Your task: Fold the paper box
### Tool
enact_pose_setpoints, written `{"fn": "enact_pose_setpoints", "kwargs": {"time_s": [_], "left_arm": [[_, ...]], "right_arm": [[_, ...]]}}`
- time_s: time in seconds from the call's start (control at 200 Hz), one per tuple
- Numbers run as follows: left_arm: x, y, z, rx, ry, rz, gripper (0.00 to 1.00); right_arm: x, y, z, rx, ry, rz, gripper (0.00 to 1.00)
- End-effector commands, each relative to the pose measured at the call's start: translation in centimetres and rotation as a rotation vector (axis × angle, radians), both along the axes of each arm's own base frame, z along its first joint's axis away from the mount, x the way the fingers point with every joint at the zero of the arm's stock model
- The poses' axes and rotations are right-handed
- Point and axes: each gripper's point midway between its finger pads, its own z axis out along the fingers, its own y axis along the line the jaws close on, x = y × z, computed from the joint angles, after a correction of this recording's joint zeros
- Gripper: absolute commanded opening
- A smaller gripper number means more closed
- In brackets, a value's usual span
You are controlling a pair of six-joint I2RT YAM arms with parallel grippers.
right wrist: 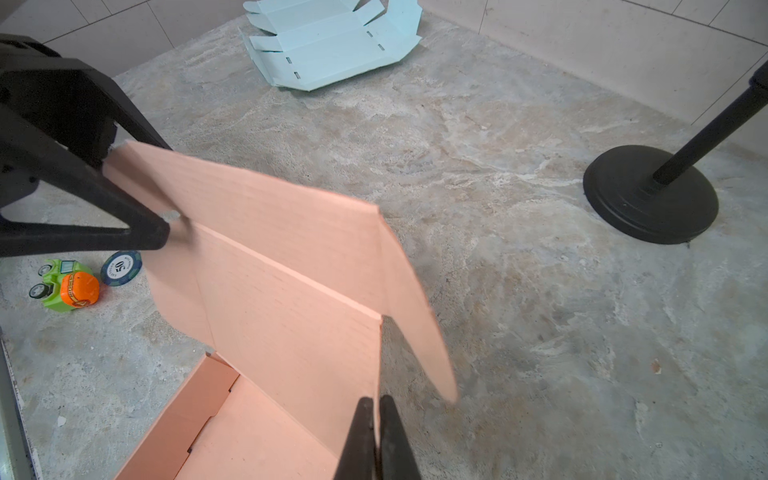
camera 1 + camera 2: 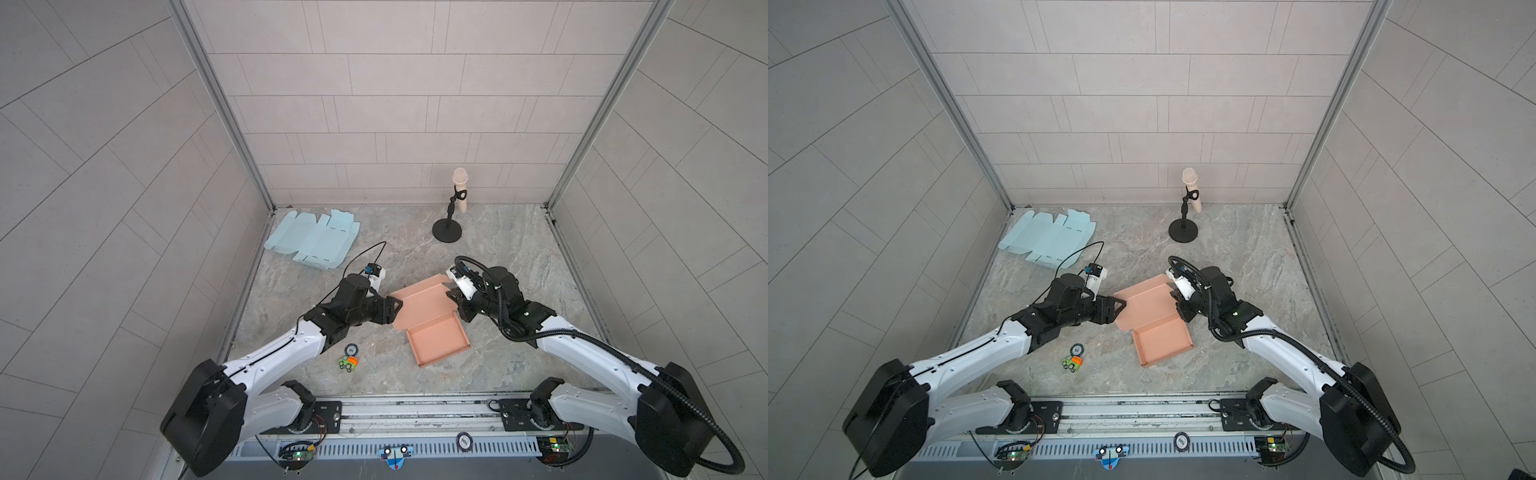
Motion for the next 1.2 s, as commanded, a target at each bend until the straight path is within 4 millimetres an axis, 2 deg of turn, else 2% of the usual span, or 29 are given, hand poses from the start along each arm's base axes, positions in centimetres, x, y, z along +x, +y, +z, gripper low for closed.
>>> {"fn": "enact_pose_setpoints", "kwargs": {"time_s": [0.0, 0.325, 0.491, 0.801, 0.956, 1.196], "left_arm": [[0.1, -1.0, 0.1, -0.036, -0.005, -0.029, 0.61], [-2.2, -0.5, -1.4, 0.023, 0.015, -0.051, 0.43], [-2.6, -0.4, -1.9, 0.026, 0.021, -0.048, 0.31], [-2.8, -0.5, -1.6, 0.025, 0.02, -0.055, 0.12], [-2.7, -0.5, -1.0, 0.03, 0.006, -0.052, 0.06], [-1.4, -0.9, 2.0, 0.048, -0.061, -0.035, 0.04]], "right_arm": [[0.2, -0.1, 0.1, -0.004, 0.005, -0.009, 0.01], [0.6, -0.5, -0.2, -0.017, 0.009, -0.044, 0.01], [0.7, -0.6, -0.1, -0.01, 0.007, -0.049, 0.01], [0.6, -0.9, 0.1, -0.009, 0.004, -0.056, 0.01], [0.6, -0.9, 0.2, -0.008, 0.0, -0.059, 0.02], [0.2, 0.1, 1.6, 0.044, -0.036, -0.041, 0.06]]}}
